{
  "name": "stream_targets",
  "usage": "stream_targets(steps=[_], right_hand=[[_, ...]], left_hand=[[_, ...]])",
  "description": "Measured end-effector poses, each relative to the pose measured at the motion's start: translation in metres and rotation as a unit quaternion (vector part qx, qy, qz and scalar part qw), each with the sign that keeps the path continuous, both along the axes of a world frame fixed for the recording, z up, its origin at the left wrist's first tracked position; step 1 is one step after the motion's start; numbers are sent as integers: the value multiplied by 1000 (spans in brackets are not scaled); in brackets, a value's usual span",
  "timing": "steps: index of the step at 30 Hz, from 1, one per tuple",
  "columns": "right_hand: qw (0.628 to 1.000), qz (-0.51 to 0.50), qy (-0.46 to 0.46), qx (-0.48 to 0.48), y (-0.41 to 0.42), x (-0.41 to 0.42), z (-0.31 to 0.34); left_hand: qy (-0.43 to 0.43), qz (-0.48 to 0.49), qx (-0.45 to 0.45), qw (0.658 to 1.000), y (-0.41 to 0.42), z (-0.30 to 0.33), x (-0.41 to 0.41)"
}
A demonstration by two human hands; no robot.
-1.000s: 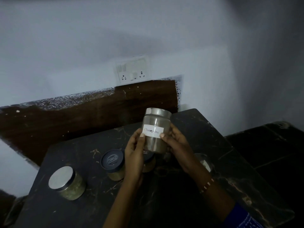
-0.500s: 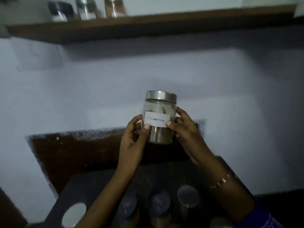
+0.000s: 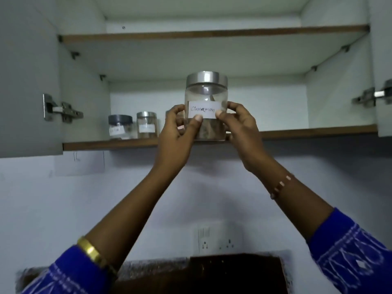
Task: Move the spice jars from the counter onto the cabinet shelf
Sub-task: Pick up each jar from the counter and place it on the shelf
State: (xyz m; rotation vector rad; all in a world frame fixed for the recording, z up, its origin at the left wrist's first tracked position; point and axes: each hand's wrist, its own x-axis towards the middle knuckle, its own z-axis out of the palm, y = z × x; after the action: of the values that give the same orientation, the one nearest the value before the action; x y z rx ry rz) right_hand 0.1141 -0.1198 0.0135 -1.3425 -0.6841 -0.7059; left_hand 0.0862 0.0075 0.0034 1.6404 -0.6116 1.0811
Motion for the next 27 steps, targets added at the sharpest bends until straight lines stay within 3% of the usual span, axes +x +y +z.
stream_targets(steps=[4,12,21,24,27], right_hand=[[997,-44,-27,-58,5,29,33],[984,-76,34,-160,5,92,47],[935,-156,47,-316,10,132,61],[936,-174,83,-295,12,147,66],[948,-164,134,-239,11,162,71]], left_hand=[[21,30,33,999,1,34,33],[134,44,75,987,12,60,91],[207,102,110,967,23,67,142],[267,89,146,948,25,75,156],[332,6,159,930,30,83,165]])
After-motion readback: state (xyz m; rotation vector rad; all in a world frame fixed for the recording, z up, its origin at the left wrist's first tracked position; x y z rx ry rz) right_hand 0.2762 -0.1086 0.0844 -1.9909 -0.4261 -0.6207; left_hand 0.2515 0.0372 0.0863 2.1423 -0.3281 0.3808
